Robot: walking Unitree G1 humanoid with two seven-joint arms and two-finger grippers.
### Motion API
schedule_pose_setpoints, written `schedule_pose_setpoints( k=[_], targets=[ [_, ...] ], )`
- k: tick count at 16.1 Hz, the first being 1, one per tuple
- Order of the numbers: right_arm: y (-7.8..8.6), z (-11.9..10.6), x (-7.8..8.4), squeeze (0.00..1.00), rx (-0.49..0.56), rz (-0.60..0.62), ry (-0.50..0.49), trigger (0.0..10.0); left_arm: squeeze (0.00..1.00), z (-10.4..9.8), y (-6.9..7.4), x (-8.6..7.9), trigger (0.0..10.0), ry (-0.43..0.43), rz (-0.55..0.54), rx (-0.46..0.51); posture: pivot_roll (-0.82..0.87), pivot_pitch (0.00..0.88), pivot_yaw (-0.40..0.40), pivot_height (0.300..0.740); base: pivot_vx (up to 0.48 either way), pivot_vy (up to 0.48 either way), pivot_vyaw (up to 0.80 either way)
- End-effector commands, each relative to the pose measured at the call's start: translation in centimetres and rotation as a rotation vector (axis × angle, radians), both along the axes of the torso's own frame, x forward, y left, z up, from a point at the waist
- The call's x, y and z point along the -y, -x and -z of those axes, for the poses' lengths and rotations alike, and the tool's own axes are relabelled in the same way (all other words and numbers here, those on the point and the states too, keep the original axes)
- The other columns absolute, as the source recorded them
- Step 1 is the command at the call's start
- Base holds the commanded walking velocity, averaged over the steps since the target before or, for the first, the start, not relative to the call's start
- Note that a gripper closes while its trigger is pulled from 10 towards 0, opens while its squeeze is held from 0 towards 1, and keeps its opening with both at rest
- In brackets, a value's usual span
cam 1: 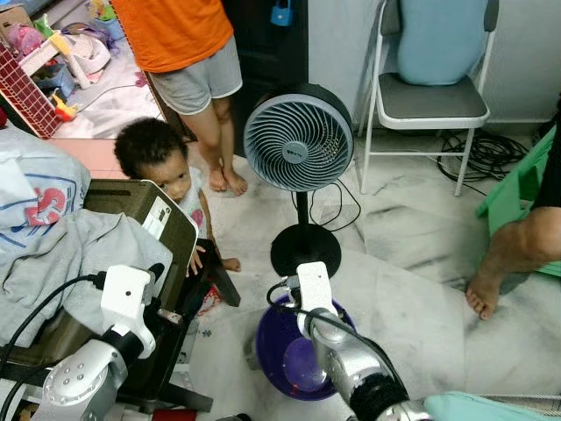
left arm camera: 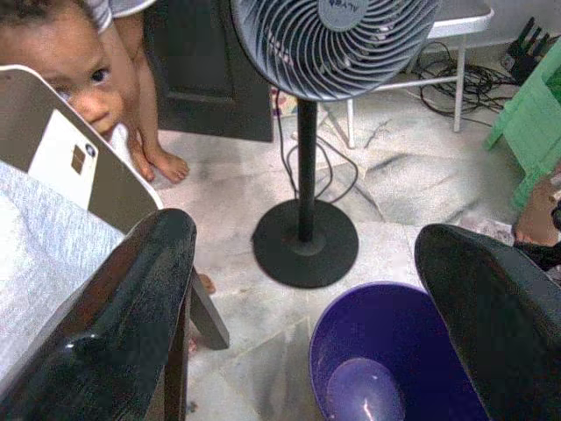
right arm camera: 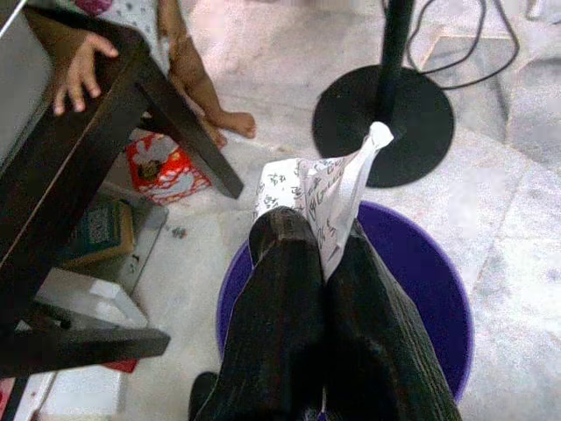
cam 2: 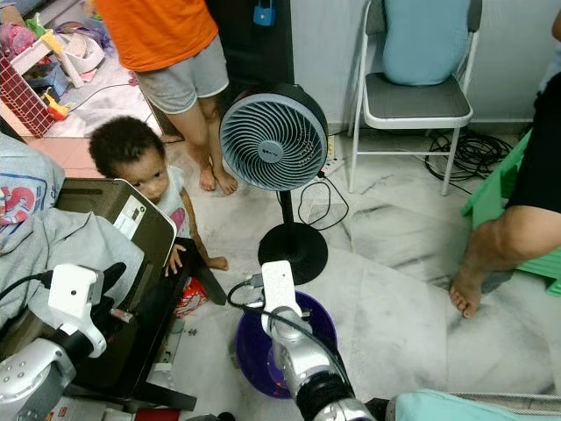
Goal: Clean up the room
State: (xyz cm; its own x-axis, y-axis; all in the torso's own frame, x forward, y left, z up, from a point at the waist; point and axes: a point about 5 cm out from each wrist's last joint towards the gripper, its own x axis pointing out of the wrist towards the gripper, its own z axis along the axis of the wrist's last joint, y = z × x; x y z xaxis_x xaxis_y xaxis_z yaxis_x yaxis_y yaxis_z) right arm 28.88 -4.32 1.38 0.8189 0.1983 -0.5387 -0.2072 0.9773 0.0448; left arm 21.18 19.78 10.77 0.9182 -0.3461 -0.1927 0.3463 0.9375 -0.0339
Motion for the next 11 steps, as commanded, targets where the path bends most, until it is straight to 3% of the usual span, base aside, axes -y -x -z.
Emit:
schedule_pose_setpoints(
  k=[1, 5, 6, 7, 11],
  targets=[
    [-0.81, -2.91, -4.81, 0.00, 0.054, -0.065, -0.102, 10.0, 0.00, 0.08, -0.02, -0.47, 10.0, -0.022, -0.008, -0.008, -0.03, 0.099, 0.131, 0.740, 0.000, 0.000, 0.00],
    [-0.13, -2.26, -5.11, 0.00, 0.029, -0.063, -0.123, 10.0, 0.00, 0.07, -0.20, -0.10, 10.0, -0.018, 0.009, -0.010, -0.03, 0.100, 0.138, 0.740, 0.000, 0.000, 0.00],
    [0.02, -2.15, -5.27, 0.67, 0.022, -0.065, -0.132, 10.0, 0.00, 0.06, -0.15, -0.10, 10.0, -0.019, 0.011, -0.012, -0.03, 0.101, 0.140, 0.740, 0.000, 0.000, 0.00],
    [0.07, -2.11, -5.36, 1.00, 0.018, -0.067, -0.144, 10.0, 0.00, 0.08, -0.08, -0.11, 10.0, -0.020, 0.013, -0.013, -0.03, 0.103, 0.141, 0.740, 0.000, 0.000, 0.00],
    [-0.19, -2.36, -5.29, 1.00, 0.027, -0.063, -0.146, 10.0, 0.00, 0.11, 0.03, -0.14, 10.0, -0.024, 0.014, -0.019, -0.03, 0.106, 0.143, 0.740, 0.000, 0.000, 0.00]
  ],
)
